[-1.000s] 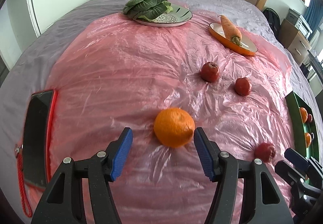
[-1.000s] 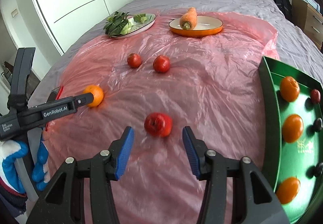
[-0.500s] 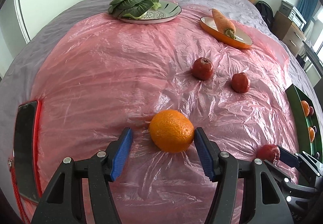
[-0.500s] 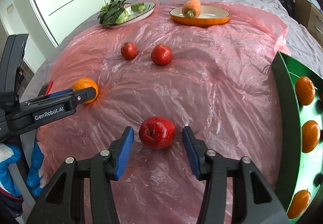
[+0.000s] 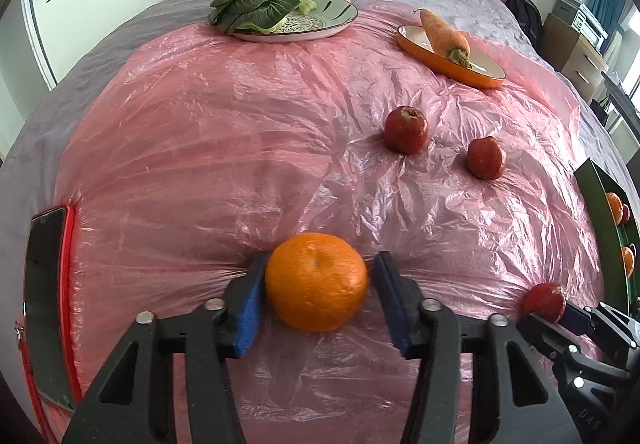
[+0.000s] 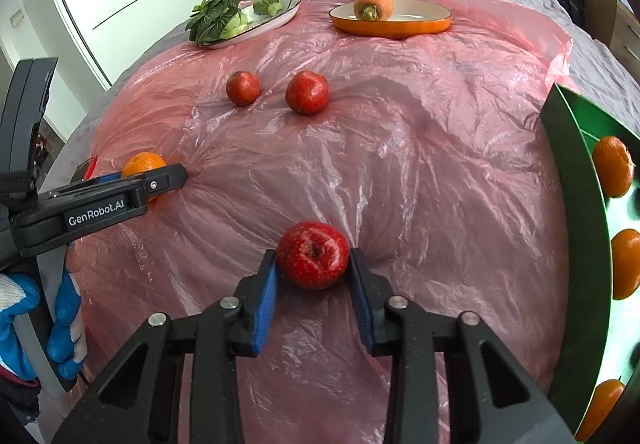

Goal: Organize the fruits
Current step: 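Grasp an orange with the left gripper while the right gripper grasps a red apple, then lift the orange and apple and carry them toward the green tray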

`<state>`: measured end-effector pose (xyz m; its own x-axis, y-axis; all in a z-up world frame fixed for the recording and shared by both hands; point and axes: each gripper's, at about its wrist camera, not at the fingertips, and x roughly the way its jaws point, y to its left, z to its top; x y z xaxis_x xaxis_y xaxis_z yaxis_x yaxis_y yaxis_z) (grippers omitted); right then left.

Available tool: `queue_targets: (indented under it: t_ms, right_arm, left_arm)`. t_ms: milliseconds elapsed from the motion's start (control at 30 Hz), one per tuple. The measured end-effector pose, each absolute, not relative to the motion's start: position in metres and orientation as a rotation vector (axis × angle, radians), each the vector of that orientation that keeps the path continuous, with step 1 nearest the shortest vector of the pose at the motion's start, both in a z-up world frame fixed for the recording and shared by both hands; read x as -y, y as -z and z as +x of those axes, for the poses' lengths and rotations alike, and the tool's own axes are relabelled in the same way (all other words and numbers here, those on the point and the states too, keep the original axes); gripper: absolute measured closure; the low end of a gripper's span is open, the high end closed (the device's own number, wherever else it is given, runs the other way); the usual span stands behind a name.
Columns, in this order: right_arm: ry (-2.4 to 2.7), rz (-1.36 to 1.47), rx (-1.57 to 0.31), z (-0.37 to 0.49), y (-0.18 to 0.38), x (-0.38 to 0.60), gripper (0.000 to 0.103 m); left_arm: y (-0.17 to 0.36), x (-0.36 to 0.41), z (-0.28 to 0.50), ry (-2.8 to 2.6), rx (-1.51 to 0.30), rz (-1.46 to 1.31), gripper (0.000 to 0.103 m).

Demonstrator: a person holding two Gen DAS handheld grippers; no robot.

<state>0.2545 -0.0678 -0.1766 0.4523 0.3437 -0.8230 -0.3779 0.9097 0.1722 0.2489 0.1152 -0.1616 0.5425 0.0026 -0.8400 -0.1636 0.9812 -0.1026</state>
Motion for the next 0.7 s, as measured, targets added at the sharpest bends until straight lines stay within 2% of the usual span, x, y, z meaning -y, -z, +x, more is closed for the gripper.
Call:
queue_targets:
  t_ms: [100, 700]
  right_arm:
    - [-0.452, -0.024, -1.006, 0.255, 0.176, 0.069, 0.048]
    - [-0.482, -0.009, -0.949, 0.244, 0.156, 0.071, 0.049]
  left_arm:
    - [0.161, -0.120, 0.247, -0.092, -0.986, -0.201, 0.064]
    - [0.137, -0.128, 0.227, -0.099, -0.928, -0.250, 0.065]
